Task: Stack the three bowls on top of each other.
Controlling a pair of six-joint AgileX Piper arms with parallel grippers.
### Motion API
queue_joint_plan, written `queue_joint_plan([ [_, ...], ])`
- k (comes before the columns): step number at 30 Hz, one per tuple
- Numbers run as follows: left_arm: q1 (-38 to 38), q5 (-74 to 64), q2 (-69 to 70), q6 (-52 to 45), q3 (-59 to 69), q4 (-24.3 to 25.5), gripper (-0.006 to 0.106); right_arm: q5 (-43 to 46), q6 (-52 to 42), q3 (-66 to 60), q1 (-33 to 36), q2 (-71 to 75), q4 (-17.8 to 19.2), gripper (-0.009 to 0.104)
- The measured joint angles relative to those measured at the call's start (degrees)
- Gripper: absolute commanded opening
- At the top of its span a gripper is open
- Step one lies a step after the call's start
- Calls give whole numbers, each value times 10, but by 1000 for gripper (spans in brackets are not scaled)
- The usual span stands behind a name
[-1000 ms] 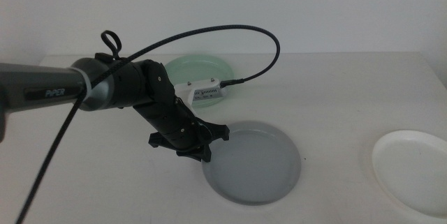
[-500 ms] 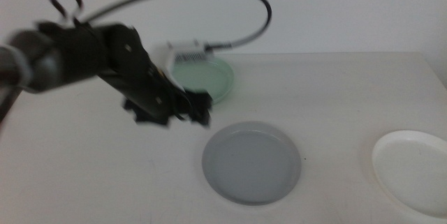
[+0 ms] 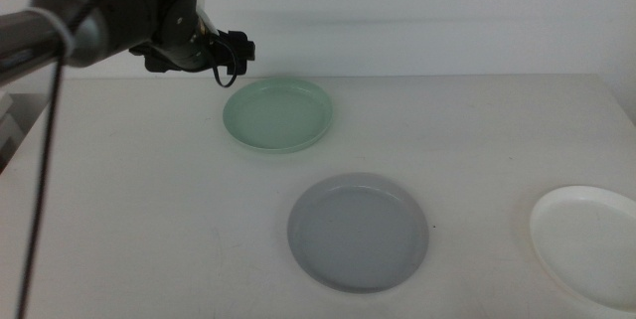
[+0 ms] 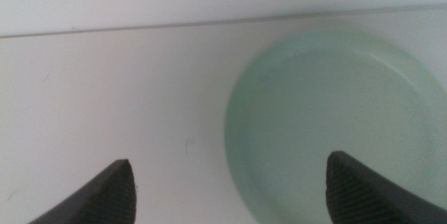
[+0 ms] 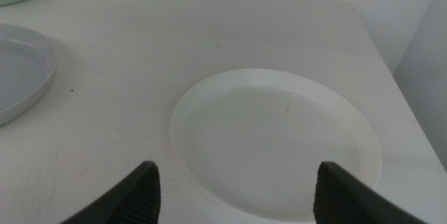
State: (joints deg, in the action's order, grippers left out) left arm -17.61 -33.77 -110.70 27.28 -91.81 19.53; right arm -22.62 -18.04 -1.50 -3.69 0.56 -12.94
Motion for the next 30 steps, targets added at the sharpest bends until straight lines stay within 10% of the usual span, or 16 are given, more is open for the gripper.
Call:
queue_joint_plan([
  [18, 56, -11, -218, -109, -150, -165, 97, 0, 0, 0, 0, 0, 0, 56],
  [30, 56, 6, -237, -111, -155, -173, 0, 0, 0, 0, 0, 0, 0, 56],
])
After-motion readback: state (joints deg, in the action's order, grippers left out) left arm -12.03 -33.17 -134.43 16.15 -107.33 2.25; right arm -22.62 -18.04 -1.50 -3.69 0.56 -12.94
